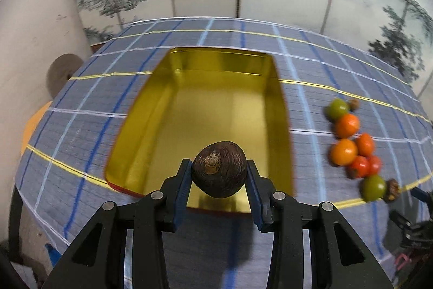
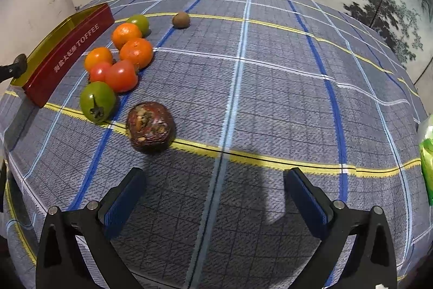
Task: Organize fruits
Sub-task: 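Lift the dark brown fruit with the left gripper and carry it over the tin, then lower and release the brown fruit into the tin with left while right grasps the patterned fruit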
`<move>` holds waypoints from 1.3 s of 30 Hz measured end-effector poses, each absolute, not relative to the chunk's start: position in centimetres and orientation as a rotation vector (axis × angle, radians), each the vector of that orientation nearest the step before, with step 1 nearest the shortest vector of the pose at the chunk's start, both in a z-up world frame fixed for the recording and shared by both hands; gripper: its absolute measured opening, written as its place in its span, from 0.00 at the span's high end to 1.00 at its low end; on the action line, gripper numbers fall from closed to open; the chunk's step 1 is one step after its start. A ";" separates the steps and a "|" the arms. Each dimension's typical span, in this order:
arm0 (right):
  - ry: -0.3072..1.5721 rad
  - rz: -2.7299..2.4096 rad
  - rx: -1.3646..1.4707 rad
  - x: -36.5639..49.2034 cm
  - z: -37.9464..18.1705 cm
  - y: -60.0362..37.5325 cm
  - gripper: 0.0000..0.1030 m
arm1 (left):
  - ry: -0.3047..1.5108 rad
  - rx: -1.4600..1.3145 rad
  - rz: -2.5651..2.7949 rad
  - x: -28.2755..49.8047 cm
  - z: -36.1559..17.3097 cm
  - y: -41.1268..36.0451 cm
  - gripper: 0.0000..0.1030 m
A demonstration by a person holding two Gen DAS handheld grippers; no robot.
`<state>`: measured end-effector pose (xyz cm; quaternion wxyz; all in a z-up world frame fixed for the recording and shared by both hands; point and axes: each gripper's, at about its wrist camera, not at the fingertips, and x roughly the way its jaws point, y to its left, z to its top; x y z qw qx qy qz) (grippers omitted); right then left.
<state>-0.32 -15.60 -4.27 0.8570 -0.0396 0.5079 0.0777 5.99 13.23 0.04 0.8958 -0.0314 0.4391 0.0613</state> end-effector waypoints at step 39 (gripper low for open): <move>1.000 0.274 -0.129 1.0 -3.3 -11.1 0.64 | 0.988 0.032 0.178 7.7 -2.9 15.3 0.61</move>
